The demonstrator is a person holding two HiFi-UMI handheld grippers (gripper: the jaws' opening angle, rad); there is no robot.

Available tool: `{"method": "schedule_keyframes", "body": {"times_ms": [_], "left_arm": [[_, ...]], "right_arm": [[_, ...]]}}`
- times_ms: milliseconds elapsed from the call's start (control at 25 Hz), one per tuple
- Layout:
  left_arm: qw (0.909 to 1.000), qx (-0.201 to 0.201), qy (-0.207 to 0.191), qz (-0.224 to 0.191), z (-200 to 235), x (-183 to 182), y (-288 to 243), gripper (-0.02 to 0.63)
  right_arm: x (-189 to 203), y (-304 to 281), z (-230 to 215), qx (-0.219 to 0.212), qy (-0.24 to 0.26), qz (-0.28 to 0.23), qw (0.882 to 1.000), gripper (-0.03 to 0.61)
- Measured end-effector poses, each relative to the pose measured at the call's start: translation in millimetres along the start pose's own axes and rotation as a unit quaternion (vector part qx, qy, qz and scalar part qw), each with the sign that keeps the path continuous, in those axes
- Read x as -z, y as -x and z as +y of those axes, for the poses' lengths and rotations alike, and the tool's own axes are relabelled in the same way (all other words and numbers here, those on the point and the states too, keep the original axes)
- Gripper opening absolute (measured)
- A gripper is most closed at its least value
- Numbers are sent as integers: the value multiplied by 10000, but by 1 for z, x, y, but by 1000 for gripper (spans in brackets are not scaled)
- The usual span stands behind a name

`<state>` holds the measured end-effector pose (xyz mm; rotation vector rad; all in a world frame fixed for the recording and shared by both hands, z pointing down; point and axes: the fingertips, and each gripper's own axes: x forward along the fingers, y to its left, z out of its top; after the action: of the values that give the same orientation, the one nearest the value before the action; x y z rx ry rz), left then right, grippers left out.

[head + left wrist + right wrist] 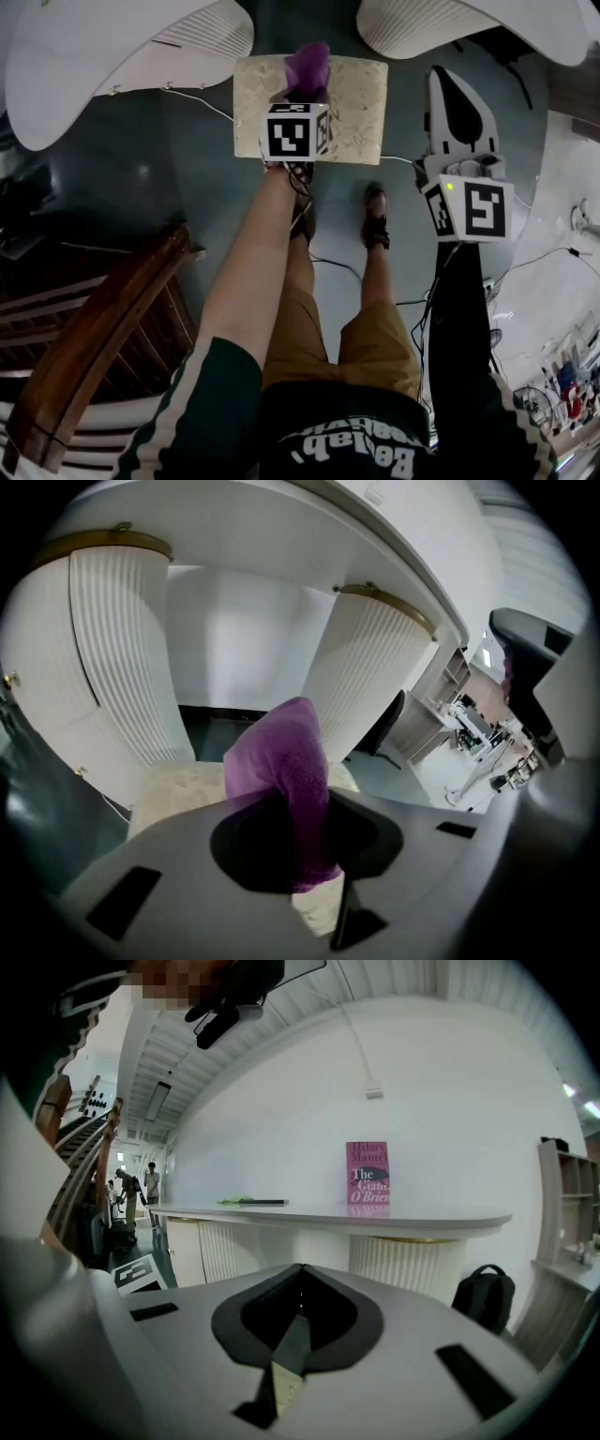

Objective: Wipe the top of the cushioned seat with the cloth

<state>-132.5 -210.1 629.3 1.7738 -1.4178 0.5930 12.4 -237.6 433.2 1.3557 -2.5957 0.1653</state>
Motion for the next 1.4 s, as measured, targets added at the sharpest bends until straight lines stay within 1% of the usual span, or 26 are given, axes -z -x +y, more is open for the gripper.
{"method": "schedule_keyframes", "body": {"times_ms": [80,160,240,360,520,600,760,880,960,1080,1200,1400], "left_arm": [[9996,280,45,41,-40,9,-8,94],[9985,527,-41,155,-75,23,-17,94],[9972,667,-82,320,-98,38,-25,94],[9943,802,-39,705,-122,67,-34,94],[9873,792,-84,1375,-131,114,-45,94],[9868,757,-111,1427,-129,121,-47,94],[9875,766,-132,1372,-126,118,-46,94],[9889,708,-78,1302,-112,113,-41,94],[9905,589,2,1239,-92,110,-37,94],[9927,337,155,1147,-52,105,-26,94],[9939,36,194,1084,-5,101,-11,94],[9940,-292,324,1002,63,101,15,94]], "right_arm": [[2,7,-7,48,-26,13,10000,8],[4,14,-15,88,-42,34,9999,8],[6,21,-22,131,-61,42,9999,8],[8,31,-35,205,-81,63,9997,8],[14,40,-50,346,-142,79,9993,8],[16,43,-54,384,-171,82,9991,8],[19,45,-54,390,-193,119,9990,8],[18,43,-46,339,-178,127,9992,8],[16,40,-40,288,-136,121,9994,8],[12,33,-30,243,-76,108,9996,8],[8,26,-17,217,-57,83,9997,8],[2,10,15,42,5,37,10000,8]]}}
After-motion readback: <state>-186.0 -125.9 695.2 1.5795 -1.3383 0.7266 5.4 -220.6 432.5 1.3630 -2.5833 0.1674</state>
